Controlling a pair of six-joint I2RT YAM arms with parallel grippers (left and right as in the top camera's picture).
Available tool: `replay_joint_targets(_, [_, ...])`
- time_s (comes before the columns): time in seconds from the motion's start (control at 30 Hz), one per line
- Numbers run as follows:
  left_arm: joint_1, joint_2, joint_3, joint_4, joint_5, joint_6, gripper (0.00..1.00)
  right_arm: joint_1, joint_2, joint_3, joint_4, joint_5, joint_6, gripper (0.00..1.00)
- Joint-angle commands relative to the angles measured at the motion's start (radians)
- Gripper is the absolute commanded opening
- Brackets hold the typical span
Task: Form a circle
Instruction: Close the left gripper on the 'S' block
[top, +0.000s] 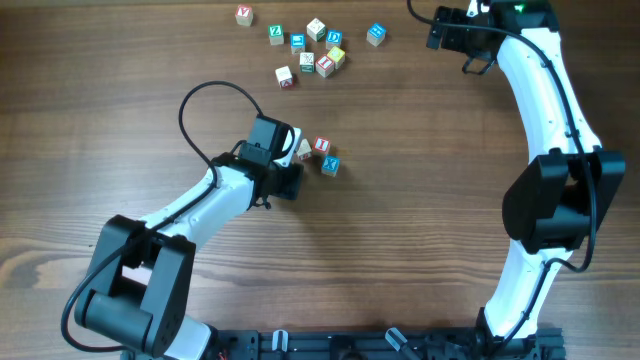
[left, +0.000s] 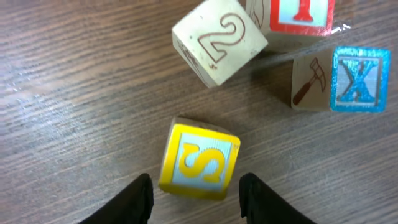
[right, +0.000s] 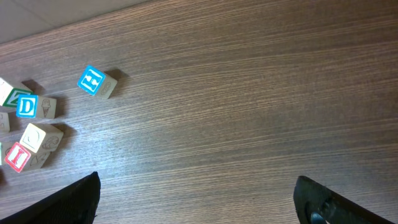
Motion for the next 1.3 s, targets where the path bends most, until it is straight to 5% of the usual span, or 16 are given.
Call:
replay_joint_targets(0.0, [-0.003,-0.018,-0.005,0.015,-0.018,0.018,0.41,0.003,0.010,-0.003,0.002,0.011,-0.013,1.00])
replay_joint_targets(0.4, [-0.003,-0.018,-0.005,0.044,-0.017,0.013,0.37,0.003,0.010,-0.003,0.002,0.011,-0.013,1.00])
replay_joint_targets(0.57, [-0.003,-0.018,-0.005,0.063,-0.017,0.013,0.27,0.003,0.010,-0.003,0.002,0.010,-0.013,1.00])
replay_joint_targets(1.27, [-0.003,-0.018,-0.005,0.081,-0.039,-0.025,0.32,0.003,0.010,-0.003,0.002,0.011,-0.013,1.00])
